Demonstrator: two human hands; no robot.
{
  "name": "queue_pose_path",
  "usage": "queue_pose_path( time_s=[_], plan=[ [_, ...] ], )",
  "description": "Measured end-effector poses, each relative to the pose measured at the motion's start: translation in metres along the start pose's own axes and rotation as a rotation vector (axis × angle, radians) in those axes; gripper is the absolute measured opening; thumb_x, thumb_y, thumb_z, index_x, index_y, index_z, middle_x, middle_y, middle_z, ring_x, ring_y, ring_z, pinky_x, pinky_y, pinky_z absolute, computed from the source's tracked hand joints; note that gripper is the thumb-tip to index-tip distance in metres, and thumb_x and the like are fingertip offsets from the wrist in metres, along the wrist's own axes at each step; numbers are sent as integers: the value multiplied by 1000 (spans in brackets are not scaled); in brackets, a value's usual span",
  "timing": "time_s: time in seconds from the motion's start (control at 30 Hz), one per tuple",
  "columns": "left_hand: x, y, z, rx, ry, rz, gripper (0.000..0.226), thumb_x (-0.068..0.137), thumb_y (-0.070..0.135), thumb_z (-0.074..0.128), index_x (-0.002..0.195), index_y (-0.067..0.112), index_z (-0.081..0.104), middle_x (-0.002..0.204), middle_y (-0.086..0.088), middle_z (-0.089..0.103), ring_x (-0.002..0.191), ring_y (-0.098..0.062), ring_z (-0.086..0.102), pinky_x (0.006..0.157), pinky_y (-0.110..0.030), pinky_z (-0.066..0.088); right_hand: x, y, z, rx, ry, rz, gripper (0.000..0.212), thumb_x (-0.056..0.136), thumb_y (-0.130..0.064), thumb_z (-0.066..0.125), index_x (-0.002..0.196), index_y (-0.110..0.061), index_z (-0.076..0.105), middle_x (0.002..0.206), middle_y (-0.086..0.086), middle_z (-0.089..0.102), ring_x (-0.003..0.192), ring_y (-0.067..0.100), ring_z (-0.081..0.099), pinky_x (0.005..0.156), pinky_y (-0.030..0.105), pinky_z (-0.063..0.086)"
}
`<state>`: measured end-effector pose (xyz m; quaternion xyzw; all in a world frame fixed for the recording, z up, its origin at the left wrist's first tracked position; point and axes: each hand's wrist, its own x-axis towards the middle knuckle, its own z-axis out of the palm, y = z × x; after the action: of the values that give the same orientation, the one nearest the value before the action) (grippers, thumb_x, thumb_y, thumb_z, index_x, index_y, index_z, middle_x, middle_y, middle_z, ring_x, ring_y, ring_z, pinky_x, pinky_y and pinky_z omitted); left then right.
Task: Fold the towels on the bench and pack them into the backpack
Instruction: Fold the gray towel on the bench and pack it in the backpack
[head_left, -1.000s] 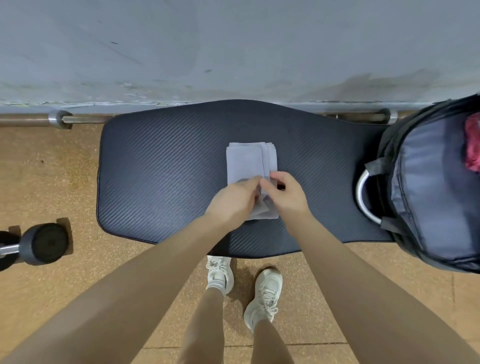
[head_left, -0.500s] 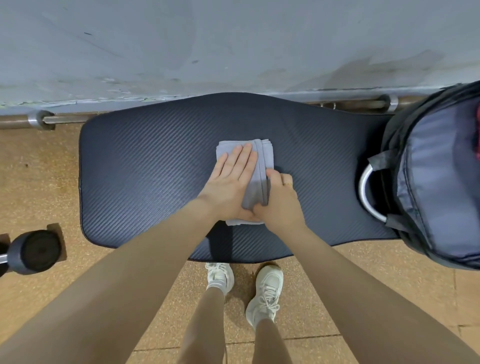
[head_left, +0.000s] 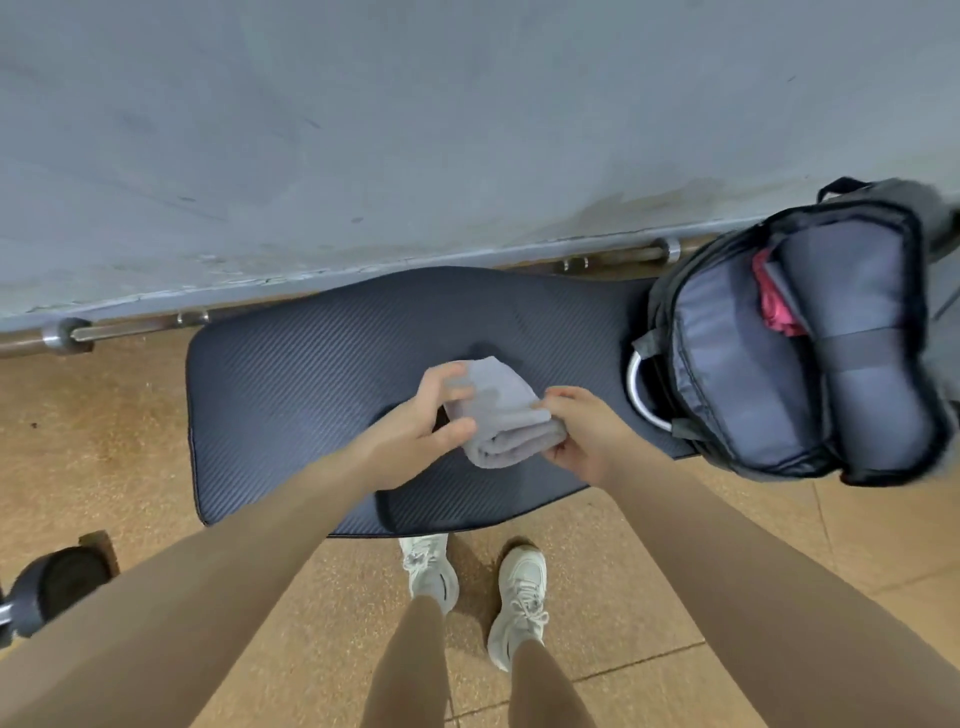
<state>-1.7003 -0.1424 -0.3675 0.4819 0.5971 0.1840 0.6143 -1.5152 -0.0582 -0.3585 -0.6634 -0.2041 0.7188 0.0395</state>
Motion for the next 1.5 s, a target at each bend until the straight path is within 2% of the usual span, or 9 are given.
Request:
queue_pose_path(
  time_s=[0.2, 0.43, 0.57, 0.67, 0.77, 0.87, 0.97, 1.17, 1.5],
  plan=[
    [-30, 62, -1, 570, -19, 489, 62, 77, 39, 69, 130, 22, 40, 144, -2, 32, 137, -12, 17, 115, -25, -8, -76, -36, -39, 248, -85, 81, 26, 94, -11, 47, 70, -8, 56, 48, -2, 60, 39, 6, 57, 39, 14, 45],
    [-22, 173, 21, 532, -111, 467, 41, 73, 70, 55, 107, 50, 41, 94, 17, 62, 85, 2, 58, 74, -23, 47, -121, -56, -90, 165, -240, 35, 18, 76, -12, 60, 91, -3, 62, 71, 6, 67, 58, 10, 65, 56, 16, 53],
    [11, 174, 38, 508, 44, 678, 49, 85, 32, 54, 128, 47, 38, 132, 1, 42, 106, -15, 55, 78, -33, 54, -127, -61, -121, 228, -270, 36, 24, 87, -27, 53, 99, -9, 63, 79, 13, 69, 50, 5, 59, 45, 9, 47],
    [39, 179, 58, 20, 75, 463, 59, 78, 13, 60, 118, 53, 45, 124, 19, 44, 114, 4, 45, 97, -26, 40, -119, -62, -145, 104, -194, -2, 52, 92, -55, 34, 102, -13, 62, 77, 9, 72, 54, 10, 63, 48, 16, 47],
    [63, 183, 84, -364, 108, 197, 61, 82, -3, 58, 109, 51, 48, 119, 18, 48, 111, -8, 50, 94, -29, 43, -104, -60, -174, -21, 68, -238, 37, 96, -40, 39, 104, -10, 59, 69, 5, 67, 59, 14, 61, 57, 22, 47],
    [87, 185, 108, -493, 176, 87, 58, 84, -6, 53, 107, 48, 48, 123, 8, 47, 107, -10, 52, 87, -26, 46, -79, -54, -218, -693, 617, -655, 19, 89, -23, 56, 101, -10, 62, 96, 7, 63, 88, 23, 59, 80, 38, 47],
    [109, 185, 127, -575, 219, 32, 55, 85, -5, 52, 109, 44, 48, 126, 6, 45, 104, -9, 52, 81, -25, 46, -52, -54, -251, -1091, 874, -717, 53, 83, -34, 64, 126, -8, 49, 137, 15, 45, 126, 35, 43, 103, 51, 34],
    [148, 172, 154, -595, 267, -83, 52, 86, -1, 53, 112, 45, 48, 131, 3, 43, 112, -20, 50, 93, -42, 45, -1, -56, -281, -1385, 768, -438, 97, 82, -53, 57, 148, -13, -1, 158, 5, -1, 145, 32, 0, 113, 56, 16],
    [168, 172, 163, -472, 158, -64, 53, 85, 1, 57, 107, 49, 49, 123, 9, 46, 104, -12, 52, 81, -28, 46, 4, -61, -312, -1229, 727, -631, 69, 88, -9, 52, 147, -18, 18, 154, 7, 21, 139, 31, 24, 98, 44, 42]
  ],
)
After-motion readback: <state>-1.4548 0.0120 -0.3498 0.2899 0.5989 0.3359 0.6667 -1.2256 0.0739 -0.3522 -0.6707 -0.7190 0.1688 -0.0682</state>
